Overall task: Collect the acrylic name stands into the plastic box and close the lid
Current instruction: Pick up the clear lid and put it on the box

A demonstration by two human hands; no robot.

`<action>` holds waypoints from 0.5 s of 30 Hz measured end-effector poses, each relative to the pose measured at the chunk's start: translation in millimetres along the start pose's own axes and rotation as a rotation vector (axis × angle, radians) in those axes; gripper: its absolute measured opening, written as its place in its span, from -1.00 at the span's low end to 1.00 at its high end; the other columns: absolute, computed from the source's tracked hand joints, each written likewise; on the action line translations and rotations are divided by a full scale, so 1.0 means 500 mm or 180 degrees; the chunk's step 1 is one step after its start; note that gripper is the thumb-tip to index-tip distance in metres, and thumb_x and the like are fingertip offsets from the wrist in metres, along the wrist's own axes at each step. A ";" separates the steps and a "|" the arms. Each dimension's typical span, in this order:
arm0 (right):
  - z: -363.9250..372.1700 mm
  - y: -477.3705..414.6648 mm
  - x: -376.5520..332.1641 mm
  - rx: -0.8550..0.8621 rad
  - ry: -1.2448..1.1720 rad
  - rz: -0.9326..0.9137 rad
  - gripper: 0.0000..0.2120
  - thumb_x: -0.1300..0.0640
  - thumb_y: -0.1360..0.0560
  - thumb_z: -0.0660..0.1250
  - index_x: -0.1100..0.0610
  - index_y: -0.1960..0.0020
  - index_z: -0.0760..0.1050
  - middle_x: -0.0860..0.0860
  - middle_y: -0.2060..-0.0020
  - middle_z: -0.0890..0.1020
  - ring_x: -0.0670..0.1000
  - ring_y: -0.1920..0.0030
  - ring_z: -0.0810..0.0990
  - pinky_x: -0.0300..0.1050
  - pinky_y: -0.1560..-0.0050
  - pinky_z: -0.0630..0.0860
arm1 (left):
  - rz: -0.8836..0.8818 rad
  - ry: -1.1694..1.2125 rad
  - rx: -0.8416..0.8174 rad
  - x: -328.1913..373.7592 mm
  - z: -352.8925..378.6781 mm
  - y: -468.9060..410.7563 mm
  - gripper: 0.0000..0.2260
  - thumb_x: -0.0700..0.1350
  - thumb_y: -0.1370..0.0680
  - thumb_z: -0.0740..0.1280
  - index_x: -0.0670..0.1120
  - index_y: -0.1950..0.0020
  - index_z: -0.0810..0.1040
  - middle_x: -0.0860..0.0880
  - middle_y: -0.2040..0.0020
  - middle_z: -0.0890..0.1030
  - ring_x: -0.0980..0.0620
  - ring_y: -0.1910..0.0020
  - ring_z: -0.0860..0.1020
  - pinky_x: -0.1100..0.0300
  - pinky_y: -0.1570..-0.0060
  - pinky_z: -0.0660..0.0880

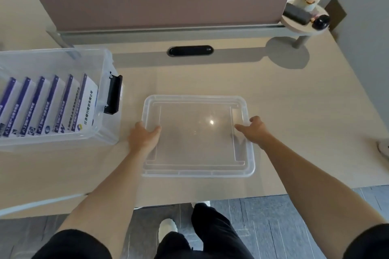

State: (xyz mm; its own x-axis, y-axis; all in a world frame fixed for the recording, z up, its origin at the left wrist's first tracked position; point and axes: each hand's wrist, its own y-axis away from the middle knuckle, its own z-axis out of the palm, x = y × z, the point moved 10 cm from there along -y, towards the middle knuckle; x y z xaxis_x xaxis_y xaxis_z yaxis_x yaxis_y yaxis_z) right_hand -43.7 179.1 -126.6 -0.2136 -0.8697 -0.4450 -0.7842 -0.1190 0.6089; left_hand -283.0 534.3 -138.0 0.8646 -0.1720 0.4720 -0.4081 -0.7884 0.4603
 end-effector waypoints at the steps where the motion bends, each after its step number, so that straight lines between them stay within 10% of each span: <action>1: 0.005 -0.007 0.007 0.0036 -0.0148 0.0106 -0.20 -0.14 -0.44 0.46 0.23 -0.48 0.21 0.20 -0.32 0.45 0.21 -0.25 0.51 0.07 -0.18 0.51 | -0.0043 -0.0025 0.0007 0.003 0.004 -0.001 -0.21 0.37 -0.30 0.25 -0.07 -0.39 0.36 -0.14 -0.25 0.50 -0.23 -0.22 0.48 -0.14 -0.17 0.48; 8: -0.016 -0.047 0.048 0.0269 -0.0711 0.0725 -0.12 -0.25 -0.32 0.51 0.26 -0.39 0.28 0.17 -0.20 0.52 0.22 -0.20 0.54 0.08 -0.06 0.53 | -0.0586 0.0808 -0.0002 0.005 0.011 -0.014 -0.27 0.33 -0.17 0.33 -0.02 -0.25 0.50 -0.08 -0.06 0.64 -0.18 0.02 0.60 -0.07 -0.06 0.56; 15: -0.149 -0.027 -0.024 0.0706 -0.0529 0.0296 0.00 -0.43 -0.18 0.41 0.16 -0.40 0.30 0.19 -0.26 0.47 0.26 -0.24 0.50 0.20 -0.28 0.45 | -0.0315 0.1212 0.0125 0.150 -0.056 0.026 -0.41 0.08 -0.46 0.39 -0.12 -0.42 0.39 -0.12 -0.29 0.52 -0.20 -0.22 0.51 0.10 -0.01 0.42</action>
State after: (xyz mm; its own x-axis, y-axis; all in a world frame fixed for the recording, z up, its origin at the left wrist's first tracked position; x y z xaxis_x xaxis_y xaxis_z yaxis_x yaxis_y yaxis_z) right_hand 13.0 155.7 -80.8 -0.3687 -0.7794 -0.5067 -0.8611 0.0811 0.5018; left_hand -231.8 527.7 -75.5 0.7256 0.1316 0.6754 -0.3102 -0.8135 0.4919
